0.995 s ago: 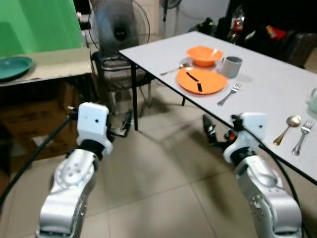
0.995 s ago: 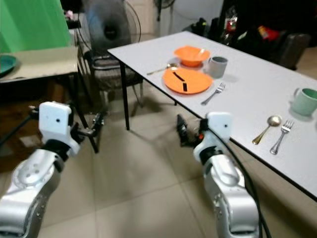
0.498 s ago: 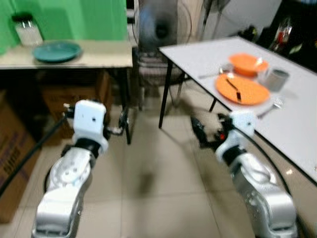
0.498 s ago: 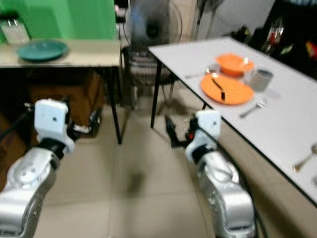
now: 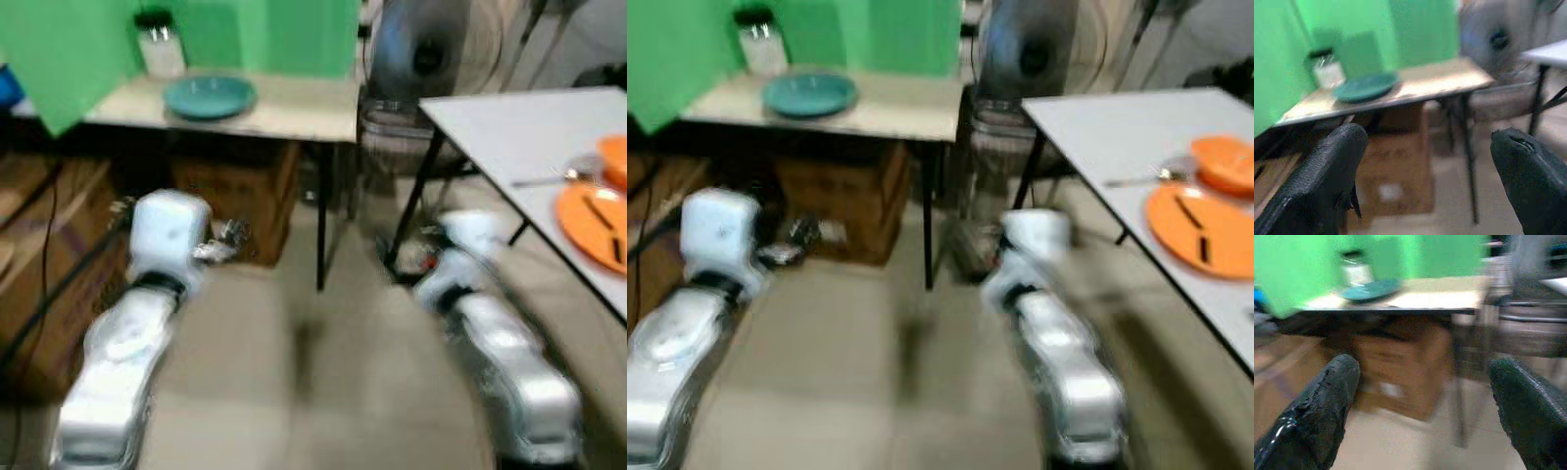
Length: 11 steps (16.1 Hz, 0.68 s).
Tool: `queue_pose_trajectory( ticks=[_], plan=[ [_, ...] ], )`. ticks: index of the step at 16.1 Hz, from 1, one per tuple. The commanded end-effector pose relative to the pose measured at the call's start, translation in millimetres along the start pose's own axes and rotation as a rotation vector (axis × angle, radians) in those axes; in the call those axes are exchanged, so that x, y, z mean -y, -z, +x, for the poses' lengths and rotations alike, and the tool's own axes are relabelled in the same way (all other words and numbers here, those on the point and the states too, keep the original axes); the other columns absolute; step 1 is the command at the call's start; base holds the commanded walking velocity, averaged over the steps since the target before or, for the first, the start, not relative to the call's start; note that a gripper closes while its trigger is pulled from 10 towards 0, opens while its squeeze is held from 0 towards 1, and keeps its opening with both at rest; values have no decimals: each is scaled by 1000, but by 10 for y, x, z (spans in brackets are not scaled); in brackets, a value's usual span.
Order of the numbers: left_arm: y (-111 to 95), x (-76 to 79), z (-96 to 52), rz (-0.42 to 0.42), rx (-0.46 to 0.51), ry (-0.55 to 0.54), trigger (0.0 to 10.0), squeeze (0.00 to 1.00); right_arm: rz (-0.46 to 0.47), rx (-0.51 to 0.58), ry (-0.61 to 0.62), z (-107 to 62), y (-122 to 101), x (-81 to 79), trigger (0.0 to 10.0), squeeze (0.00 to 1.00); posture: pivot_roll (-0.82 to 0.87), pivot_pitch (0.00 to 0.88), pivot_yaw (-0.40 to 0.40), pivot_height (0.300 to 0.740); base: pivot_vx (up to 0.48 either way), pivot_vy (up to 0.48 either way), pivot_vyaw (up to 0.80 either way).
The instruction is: Setting the table
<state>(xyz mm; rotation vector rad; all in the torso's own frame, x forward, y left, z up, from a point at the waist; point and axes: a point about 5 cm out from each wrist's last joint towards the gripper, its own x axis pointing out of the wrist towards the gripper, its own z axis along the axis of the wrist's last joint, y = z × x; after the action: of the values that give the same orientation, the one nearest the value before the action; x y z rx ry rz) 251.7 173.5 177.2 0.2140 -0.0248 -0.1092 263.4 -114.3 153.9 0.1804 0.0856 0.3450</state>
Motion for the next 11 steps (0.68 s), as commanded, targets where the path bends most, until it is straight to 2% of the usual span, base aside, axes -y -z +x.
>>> queue_pose_trajectory(
  ticks=[1,11],
  plan=[
    [-109,106,22,-6,50,43,10000,0,-2,13,62,-66,-22,150,10000,0,-9,0,-12,740,364,0,0],
    [-27,60,-16,-6,17,49,10000,0,3,10,61,-38,9,142,10000,0,-3,0,-9,740,355,0,0]
  ],
)
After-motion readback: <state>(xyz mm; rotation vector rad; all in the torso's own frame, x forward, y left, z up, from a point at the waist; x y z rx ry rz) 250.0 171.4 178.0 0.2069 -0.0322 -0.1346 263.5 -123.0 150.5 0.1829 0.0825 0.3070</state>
